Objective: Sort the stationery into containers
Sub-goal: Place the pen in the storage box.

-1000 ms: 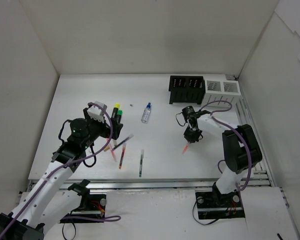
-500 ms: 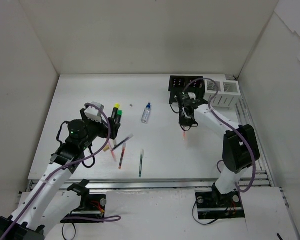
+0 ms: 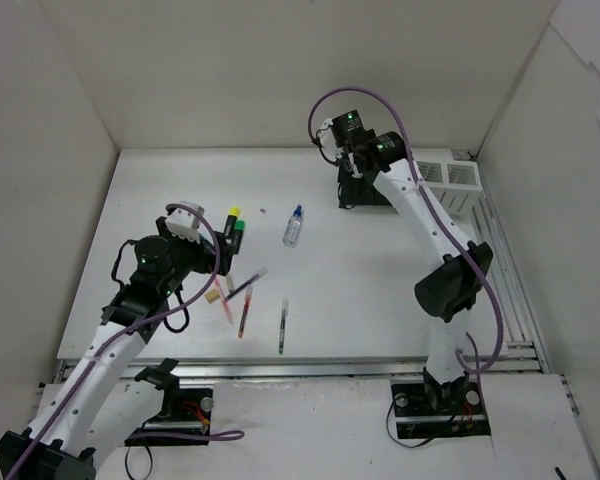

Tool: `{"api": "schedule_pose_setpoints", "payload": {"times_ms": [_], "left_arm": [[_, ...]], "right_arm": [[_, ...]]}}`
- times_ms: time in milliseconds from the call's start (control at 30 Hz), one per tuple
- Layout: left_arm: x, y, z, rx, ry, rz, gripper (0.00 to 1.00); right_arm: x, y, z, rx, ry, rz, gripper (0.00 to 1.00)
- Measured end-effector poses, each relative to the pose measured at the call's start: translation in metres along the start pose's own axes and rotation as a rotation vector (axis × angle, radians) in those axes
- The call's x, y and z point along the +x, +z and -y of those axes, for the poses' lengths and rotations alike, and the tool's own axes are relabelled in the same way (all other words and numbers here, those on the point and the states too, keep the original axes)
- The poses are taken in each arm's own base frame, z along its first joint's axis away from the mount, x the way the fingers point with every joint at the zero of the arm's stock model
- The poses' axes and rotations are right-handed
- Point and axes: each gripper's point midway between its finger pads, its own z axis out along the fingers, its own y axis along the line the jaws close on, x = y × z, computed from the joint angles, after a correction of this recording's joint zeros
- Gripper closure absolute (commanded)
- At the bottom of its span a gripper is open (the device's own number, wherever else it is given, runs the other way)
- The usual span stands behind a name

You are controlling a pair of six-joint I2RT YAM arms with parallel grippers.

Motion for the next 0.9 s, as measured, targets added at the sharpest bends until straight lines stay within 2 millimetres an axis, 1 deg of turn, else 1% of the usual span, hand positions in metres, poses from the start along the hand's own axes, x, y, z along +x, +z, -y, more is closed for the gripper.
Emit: {"api": "schedule_pose_setpoints", "payload": {"times_ms": [33, 100, 233, 333, 400, 467, 567, 800, 900], "left_arm": [[0.001, 0.001, -0.002, -0.005, -0.002, -0.004, 0.01], [0.003, 0.002, -0.005, -0.015, -0.005, -0.012, 0.01], [0.009, 0.007, -0.011, -0.027, -0.014, -0.035, 0.01], [0.015, 0.011, -0.013, -0.024, -0.020, -0.061, 0.01], [0.020, 0.014, -0.014, -0.022, -0.026, -0.079, 0.01], [0.023, 0.017, -0.014, -0.017, -0.028, -0.093, 0.00], [0.026, 0.018, -0.013, -0.009, -0.029, -0.101, 0.01], [0.025, 0.017, -0.015, -0.011, -0.033, -0.099, 0.01], [0.025, 0.018, -0.016, -0.011, -0.036, -0.101, 0.00]], "right_arm": [[-0.001, 0.006, 0.006, 0.009, -0.063, -0.031, 1.00], [0.003, 0.020, 0.010, 0.001, -0.179, -0.099, 1.00], [0.008, 0.045, 0.009, -0.031, -0.390, -0.195, 1.00], [0.012, 0.055, 0.009, -0.049, -0.508, -0.236, 1.00], [0.011, 0.059, 0.011, -0.053, -0.569, -0.245, 1.00], [0.007, 0.063, 0.015, -0.043, -0.612, -0.248, 1.00], [-0.002, 0.076, 0.021, -0.007, -0.654, -0.247, 1.00], [-0.012, 0.124, 0.011, 0.021, -0.731, -0.256, 1.00], [-0.016, 0.138, 0.009, 0.051, -0.762, -0.269, 1.00]]}}
